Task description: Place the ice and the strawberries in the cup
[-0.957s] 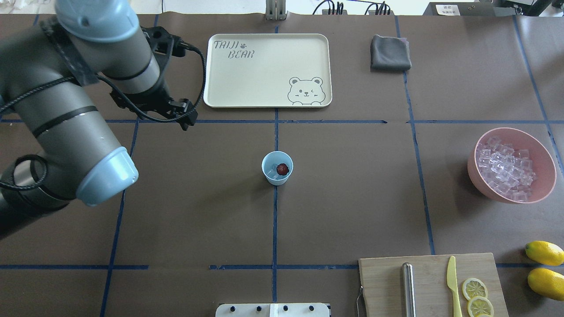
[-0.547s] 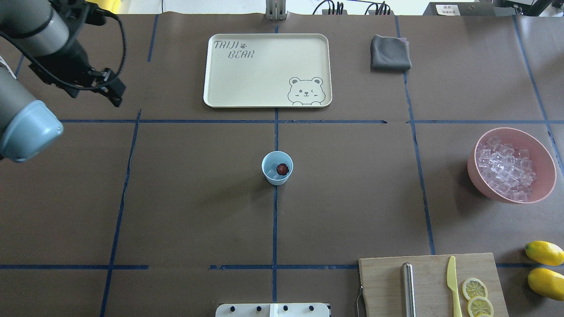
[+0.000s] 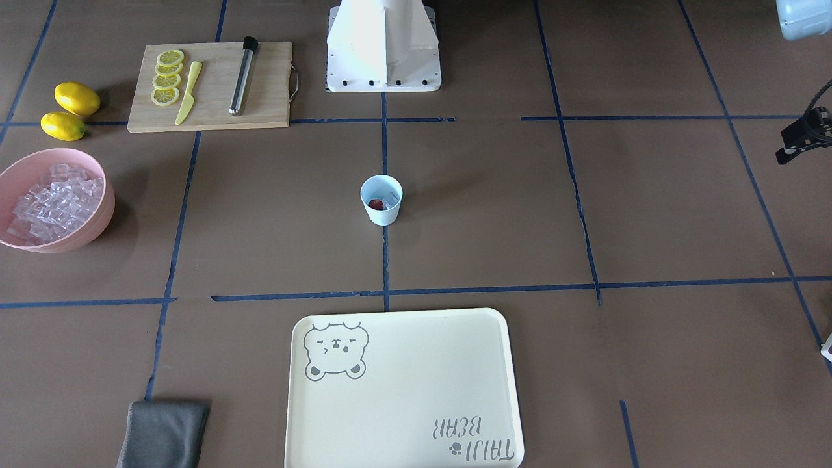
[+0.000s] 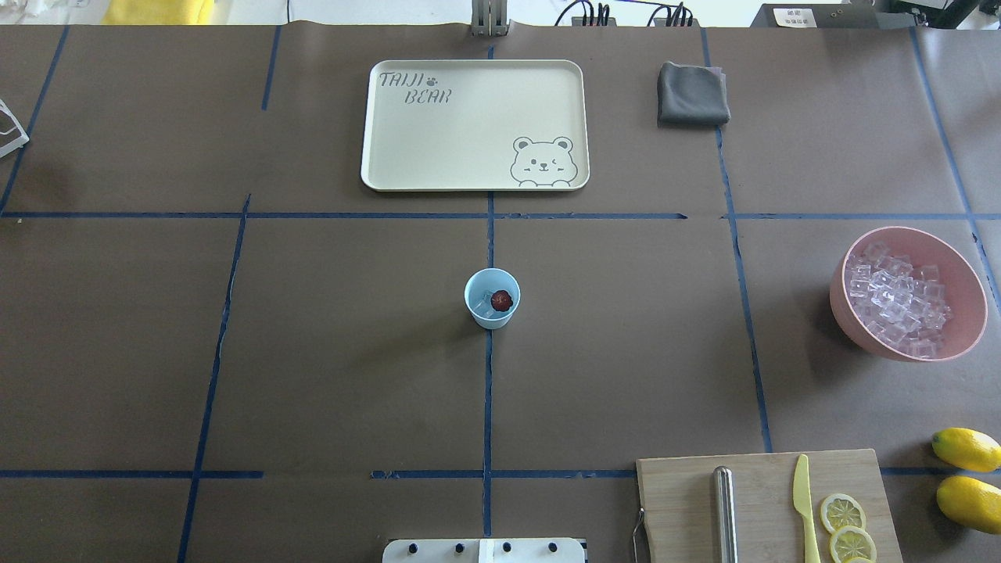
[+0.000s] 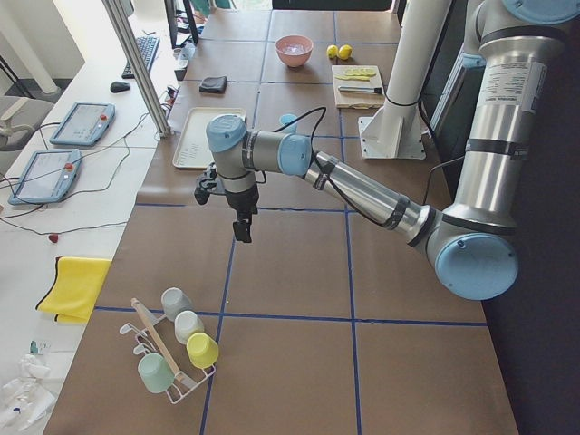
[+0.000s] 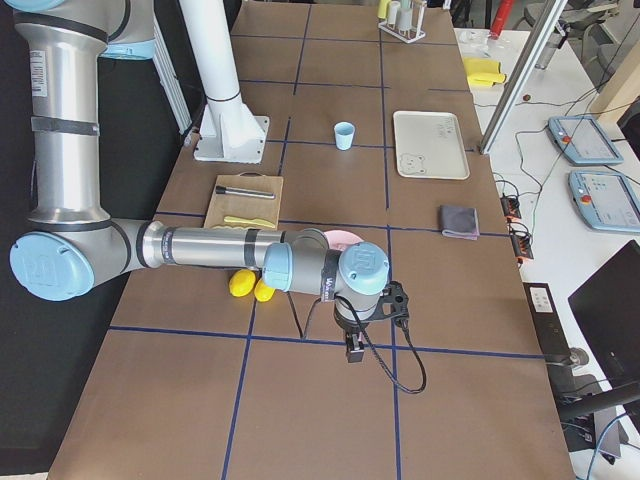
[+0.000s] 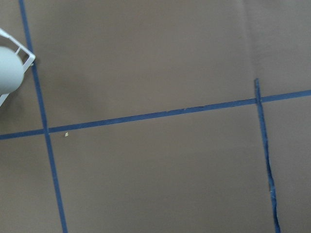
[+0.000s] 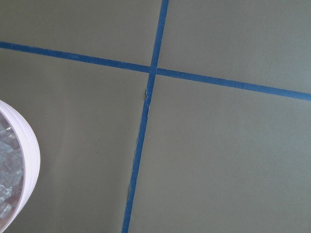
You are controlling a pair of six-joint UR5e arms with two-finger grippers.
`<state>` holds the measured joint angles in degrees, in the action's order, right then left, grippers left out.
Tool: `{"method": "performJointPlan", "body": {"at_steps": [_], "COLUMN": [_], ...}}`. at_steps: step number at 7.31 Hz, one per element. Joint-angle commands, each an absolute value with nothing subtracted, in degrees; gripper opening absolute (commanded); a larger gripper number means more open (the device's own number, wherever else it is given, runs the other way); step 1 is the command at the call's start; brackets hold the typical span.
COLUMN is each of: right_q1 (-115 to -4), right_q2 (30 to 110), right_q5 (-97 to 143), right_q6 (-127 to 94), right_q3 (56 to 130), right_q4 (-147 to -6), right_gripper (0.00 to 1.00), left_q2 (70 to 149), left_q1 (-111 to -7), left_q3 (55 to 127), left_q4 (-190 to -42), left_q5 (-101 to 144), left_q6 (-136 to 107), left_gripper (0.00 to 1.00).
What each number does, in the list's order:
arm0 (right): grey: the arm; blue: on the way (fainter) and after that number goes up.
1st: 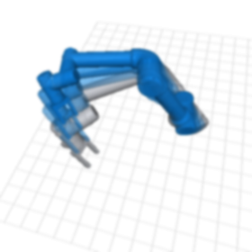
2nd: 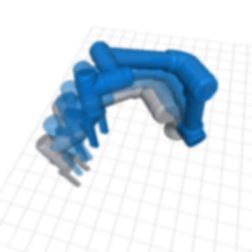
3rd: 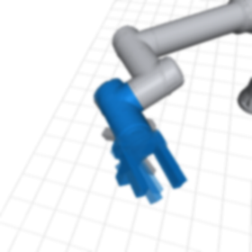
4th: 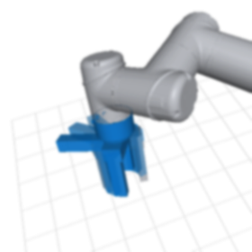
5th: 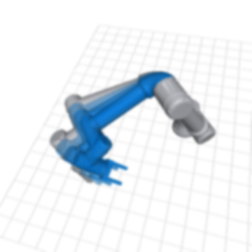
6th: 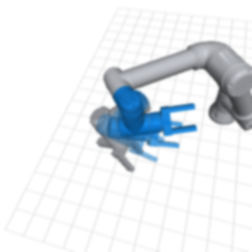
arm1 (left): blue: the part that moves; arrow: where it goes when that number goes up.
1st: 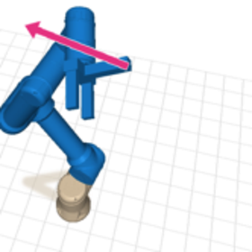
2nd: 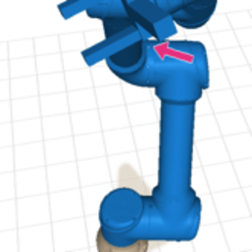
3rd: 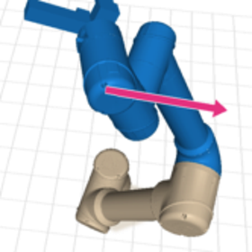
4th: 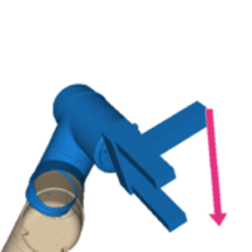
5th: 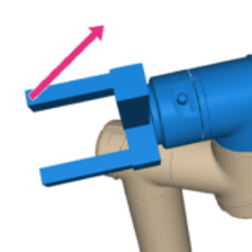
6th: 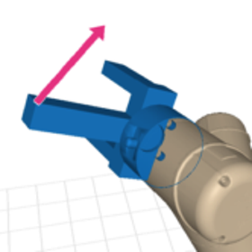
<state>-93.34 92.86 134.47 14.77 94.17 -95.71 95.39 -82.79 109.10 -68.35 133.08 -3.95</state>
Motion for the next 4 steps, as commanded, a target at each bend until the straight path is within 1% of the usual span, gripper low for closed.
{"method": "performJointPlan", "body": {"at_steps": [1, 3, 4], "right_q1": [-93.34, -93.34, -93.34], "right_q2": [92.81, 92.81, 92.81], "right_q5": [134.47, 134.47, 134.47], "right_q6": [14.77, 14.77, 14.77], "right_q3": [94.22, 94.22, 94.31], "right_q4": [-95.71, -95.71, -95.71], "right_gripper": [1.00, 1.00, 1.00], "left_q2": [92.12, 92.02, 91.15], "left_q1": [-87.26, -89.64, -89.65], "left_q3": [104.96, 100.39, 98.46], "left_q4": [-68.55, -69.60, -73.18], "left_q5": [133.42, 134.21, 134.21], "left_q6": [2.09, 6.75, 7.46], "left_gripper": [1.00, 1.00, 1.00]}}
